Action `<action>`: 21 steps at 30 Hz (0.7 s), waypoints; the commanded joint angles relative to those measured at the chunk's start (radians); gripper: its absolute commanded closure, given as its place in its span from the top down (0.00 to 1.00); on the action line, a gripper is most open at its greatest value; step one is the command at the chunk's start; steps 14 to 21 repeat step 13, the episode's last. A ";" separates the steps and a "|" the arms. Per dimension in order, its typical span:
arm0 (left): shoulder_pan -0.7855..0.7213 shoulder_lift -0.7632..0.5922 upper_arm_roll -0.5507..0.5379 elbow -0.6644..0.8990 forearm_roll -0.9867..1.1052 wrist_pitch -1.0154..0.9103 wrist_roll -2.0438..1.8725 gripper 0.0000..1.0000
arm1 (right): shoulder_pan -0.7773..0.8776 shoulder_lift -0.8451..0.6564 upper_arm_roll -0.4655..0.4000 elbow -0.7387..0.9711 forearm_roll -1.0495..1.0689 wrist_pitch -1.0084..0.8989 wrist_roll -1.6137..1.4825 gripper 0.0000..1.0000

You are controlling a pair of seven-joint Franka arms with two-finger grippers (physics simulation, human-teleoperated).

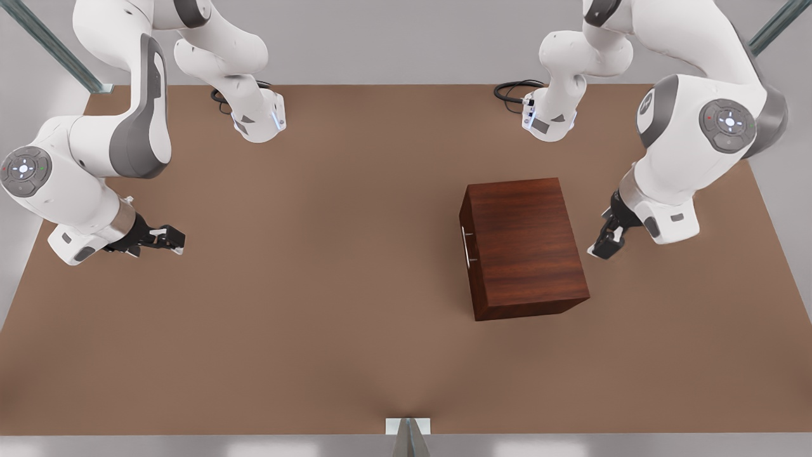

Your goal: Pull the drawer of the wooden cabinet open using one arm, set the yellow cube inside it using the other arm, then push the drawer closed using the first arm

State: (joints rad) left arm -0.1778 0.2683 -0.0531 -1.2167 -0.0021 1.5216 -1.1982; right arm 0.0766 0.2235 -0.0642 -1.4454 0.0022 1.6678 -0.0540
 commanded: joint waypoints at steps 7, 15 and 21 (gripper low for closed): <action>0.009 0.002 0.010 0.000 0.060 -0.069 1.189 1.00 | 0.003 -0.001 0.000 0.002 0.001 0.000 -0.014 1.00; 0.008 0.002 0.012 0.000 0.060 -0.058 1.184 1.00 | 0.006 -0.001 0.001 0.002 0.001 0.000 -0.003 1.00; 0.008 0.002 0.012 0.000 0.060 -0.058 1.184 1.00 | 0.006 -0.001 0.001 0.002 0.001 0.000 -0.003 1.00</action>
